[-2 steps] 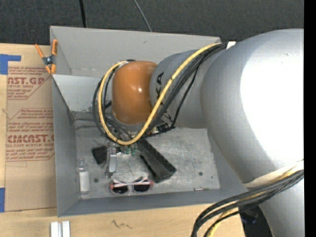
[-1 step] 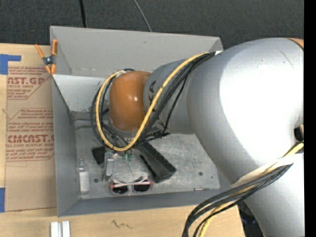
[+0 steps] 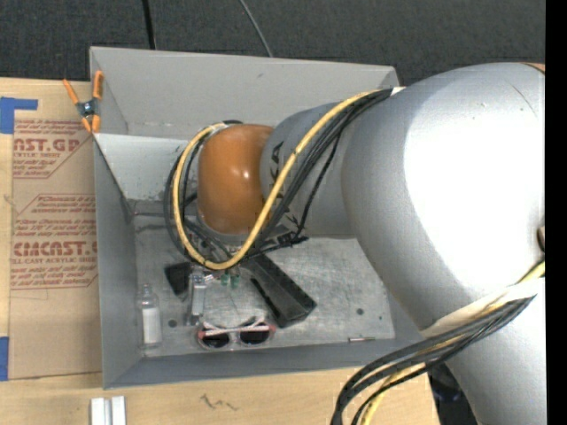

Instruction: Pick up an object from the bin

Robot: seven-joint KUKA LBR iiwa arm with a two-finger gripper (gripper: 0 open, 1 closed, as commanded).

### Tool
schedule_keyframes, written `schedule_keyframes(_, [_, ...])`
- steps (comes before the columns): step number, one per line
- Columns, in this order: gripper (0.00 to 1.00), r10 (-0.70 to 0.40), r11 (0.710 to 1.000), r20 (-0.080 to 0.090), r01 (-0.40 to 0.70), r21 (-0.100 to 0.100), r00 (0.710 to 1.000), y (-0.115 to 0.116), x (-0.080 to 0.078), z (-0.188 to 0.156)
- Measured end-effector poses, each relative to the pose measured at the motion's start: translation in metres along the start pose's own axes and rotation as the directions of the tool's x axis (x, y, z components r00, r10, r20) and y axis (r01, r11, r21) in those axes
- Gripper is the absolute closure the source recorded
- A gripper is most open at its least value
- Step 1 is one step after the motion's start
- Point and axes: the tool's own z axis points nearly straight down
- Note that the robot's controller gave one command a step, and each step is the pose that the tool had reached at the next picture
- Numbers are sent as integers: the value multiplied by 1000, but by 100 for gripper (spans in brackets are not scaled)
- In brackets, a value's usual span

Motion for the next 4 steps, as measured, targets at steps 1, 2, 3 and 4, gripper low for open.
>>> schedule_keyframes(1, [0,57,998,-3,-57,0,998,-11,3,-4])
schedule_keyframes(2, [100,1,1000,3,-1,0,1000,1,-4,-3])
schedule_keyframes(3, [100,0,1000,3,0,0,1000,1,-4,-3])
schedule_keyframes(4, [100,1,1000,2,-1,1,1000,1,-4,-4])
